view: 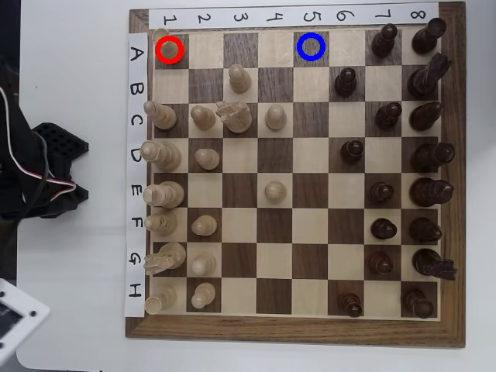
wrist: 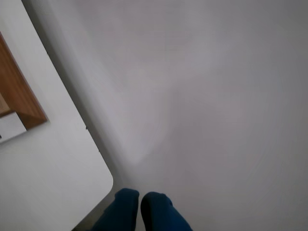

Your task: Move the piece to destination

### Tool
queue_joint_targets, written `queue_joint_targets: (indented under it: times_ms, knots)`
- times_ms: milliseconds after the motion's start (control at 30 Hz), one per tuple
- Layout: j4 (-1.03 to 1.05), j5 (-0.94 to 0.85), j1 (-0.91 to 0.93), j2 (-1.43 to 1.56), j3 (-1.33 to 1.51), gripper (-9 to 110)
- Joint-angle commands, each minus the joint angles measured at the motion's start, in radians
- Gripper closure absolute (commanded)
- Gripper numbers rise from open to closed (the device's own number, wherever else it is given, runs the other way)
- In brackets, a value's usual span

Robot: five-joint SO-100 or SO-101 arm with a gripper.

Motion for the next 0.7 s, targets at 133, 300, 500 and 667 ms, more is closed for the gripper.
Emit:
queue_joint_targets:
  times_ms: [133,300,500,667]
  knots:
    - [0.158,0.43,-0.325,-0.195,-0.676,101]
    - [0.311,0.615,-0.495,-0.27,-0.91,101]
    - [0.347,0.75,-0.707,-0.295,-0.985,101]
    - [0.35,0.822,-0.853,-0.324,-0.96,101]
